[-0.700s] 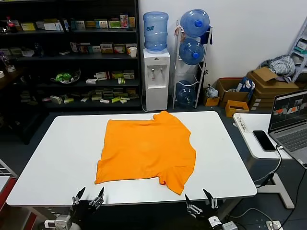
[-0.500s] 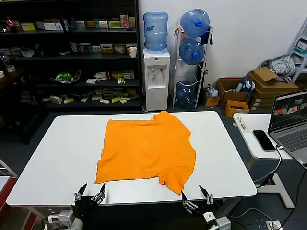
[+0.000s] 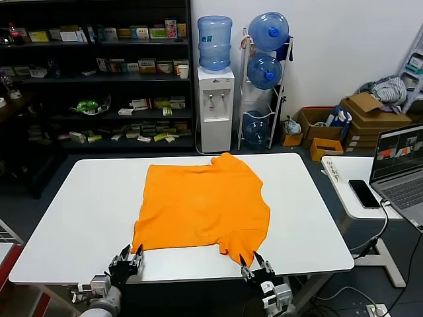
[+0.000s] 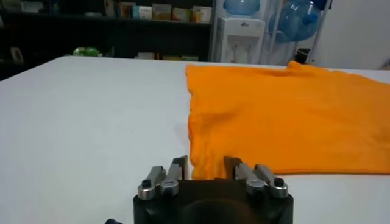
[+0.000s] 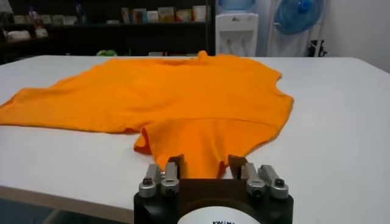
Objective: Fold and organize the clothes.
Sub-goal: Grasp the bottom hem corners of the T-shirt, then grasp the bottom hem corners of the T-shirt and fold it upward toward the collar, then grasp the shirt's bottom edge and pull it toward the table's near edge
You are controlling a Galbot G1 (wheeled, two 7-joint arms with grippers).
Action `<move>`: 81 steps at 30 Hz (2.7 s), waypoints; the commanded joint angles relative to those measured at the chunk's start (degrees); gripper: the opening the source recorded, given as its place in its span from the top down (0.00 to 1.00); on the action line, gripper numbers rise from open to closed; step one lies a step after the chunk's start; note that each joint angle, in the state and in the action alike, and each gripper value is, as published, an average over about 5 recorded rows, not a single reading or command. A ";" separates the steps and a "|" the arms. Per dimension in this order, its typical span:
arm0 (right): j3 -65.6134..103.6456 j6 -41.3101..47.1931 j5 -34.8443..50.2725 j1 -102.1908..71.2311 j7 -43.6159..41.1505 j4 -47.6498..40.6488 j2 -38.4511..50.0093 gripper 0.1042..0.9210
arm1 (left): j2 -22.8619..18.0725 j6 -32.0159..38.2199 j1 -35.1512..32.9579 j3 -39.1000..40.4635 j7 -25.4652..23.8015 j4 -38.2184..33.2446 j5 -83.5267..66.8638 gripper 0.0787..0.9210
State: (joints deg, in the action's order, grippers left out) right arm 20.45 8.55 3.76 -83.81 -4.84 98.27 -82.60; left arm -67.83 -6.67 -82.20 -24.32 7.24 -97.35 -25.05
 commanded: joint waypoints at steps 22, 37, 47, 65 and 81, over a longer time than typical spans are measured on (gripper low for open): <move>3.96 -8.61 6.94 -24.57 5.16 22.33 9.62 0.98 | 7.04 -1.62 -17.09 -2.67 7.88 -20.91 -13.37 0.98; -1.49 2.99 19.90 14.16 17.02 9.26 14.02 0.98 | 8.00 1.37 15.09 6.13 6.18 -2.04 -15.88 0.98; -10.79 7.66 24.20 27.60 16.72 -4.10 15.72 0.85 | 7.33 -0.96 26.31 12.42 1.79 12.43 -15.08 0.93; 2.84 3.54 18.01 3.26 6.59 1.53 14.49 0.22 | 2.15 5.33 -1.39 2.18 -0.64 2.06 -5.07 0.31; -0.64 5.24 18.90 8.66 6.57 -5.01 11.93 0.52 | 1.50 8.44 9.29 4.12 -1.77 11.37 -5.63 0.26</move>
State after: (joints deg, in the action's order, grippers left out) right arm 19.87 13.51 22.55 -75.73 2.65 95.26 -70.04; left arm -65.75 0.27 -74.81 -19.93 6.03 -88.92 -31.45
